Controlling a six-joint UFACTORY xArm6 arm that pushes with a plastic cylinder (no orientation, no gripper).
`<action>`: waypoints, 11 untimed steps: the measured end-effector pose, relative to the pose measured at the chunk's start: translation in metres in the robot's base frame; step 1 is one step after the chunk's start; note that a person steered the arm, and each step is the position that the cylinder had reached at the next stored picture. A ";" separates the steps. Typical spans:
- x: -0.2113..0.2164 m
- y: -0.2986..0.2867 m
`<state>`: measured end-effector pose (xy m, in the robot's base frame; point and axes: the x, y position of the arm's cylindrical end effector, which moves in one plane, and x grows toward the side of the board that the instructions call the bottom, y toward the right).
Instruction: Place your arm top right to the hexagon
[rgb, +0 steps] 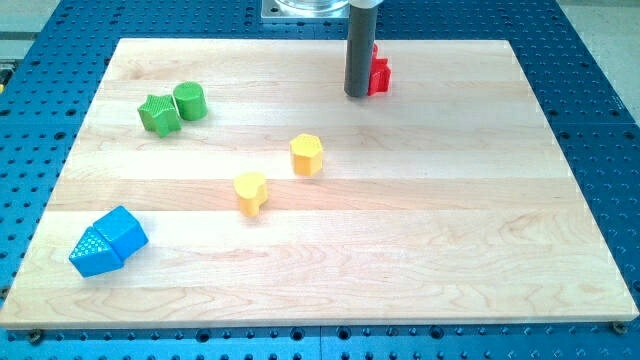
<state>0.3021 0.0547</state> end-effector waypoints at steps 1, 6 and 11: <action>0.000 0.000; 0.147 0.003; 0.070 0.058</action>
